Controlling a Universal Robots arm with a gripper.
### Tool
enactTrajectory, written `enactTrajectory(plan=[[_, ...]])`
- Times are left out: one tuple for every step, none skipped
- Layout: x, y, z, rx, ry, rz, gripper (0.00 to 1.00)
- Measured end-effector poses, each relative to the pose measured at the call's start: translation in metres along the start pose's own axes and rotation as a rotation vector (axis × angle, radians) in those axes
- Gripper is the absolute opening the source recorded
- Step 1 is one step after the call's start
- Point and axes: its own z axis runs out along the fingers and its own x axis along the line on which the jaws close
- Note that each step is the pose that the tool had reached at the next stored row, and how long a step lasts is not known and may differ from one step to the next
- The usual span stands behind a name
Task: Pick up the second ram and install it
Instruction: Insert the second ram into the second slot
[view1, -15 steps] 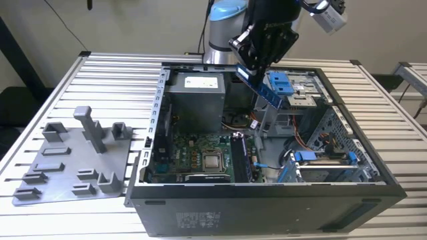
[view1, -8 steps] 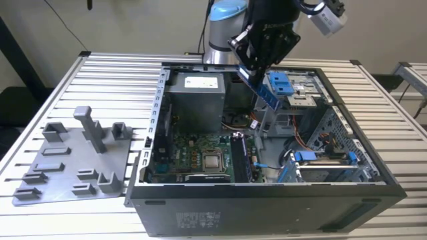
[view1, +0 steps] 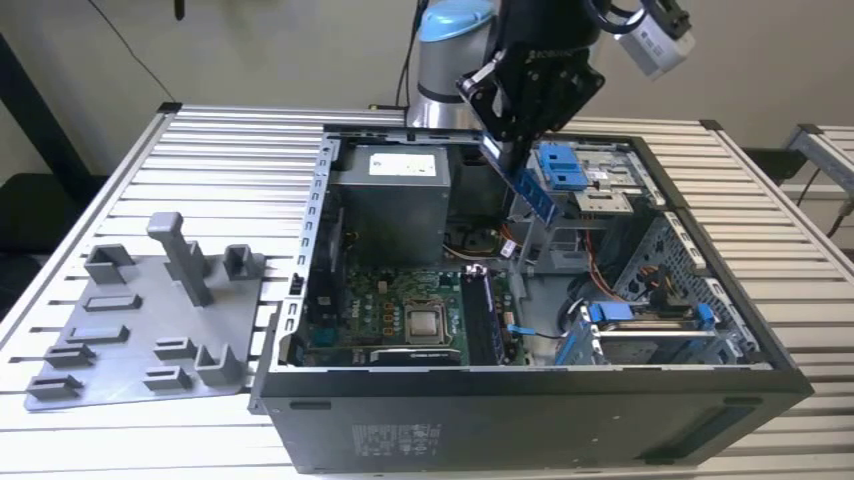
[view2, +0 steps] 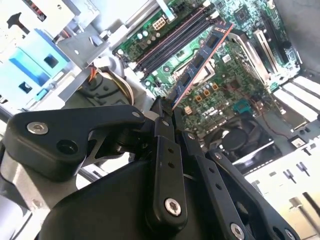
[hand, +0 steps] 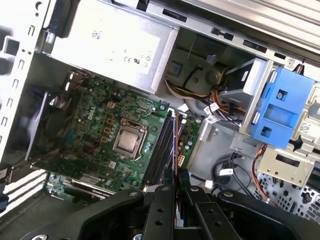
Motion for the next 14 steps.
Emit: enactTrajectory(plan=[[-0.0003,-0.0001,0.0002,-0.0001,0.0,0.007,0.14],[-0.0008,-0.0002,0.0004,-0.0002,0.0,0.014,0.14],[-0.0013,-0.0004,0.0006,-0.0003,0.0,0.02,0.14],[-0.002,-0.0006,0.0008,-0.0003,0.0,0.025,0.14],[-0.0027,-0.0009,0.0009,-0.0003,0.0,0.03,0.14],[-0.0035,-0.0011,0.0011,-0.0004,0.0,0.034,0.14],[-0.0043,-0.0014,0.0012,-0.0004,0.0,0.038,0.14],[-0.0051,-0.0017,0.0013,-0.0005,0.0,0.042,0.14],[-0.0059,-0.0019,0.0013,-0.0005,0.0,0.045,0.14],[-0.0067,-0.0022,0.0014,-0.0005,0.0001,0.048,0.14],[-0.0074,-0.0024,0.0015,-0.0006,0.0001,0.052,0.14],[-0.0081,-0.0026,0.0015,-0.0007,0.0,0.056,0.14],[-0.0086,-0.0028,0.0016,-0.0007,0.0,0.062,0.14],[-0.0088,-0.0029,0.0017,-0.0008,0.0001,0.069,0.14]])
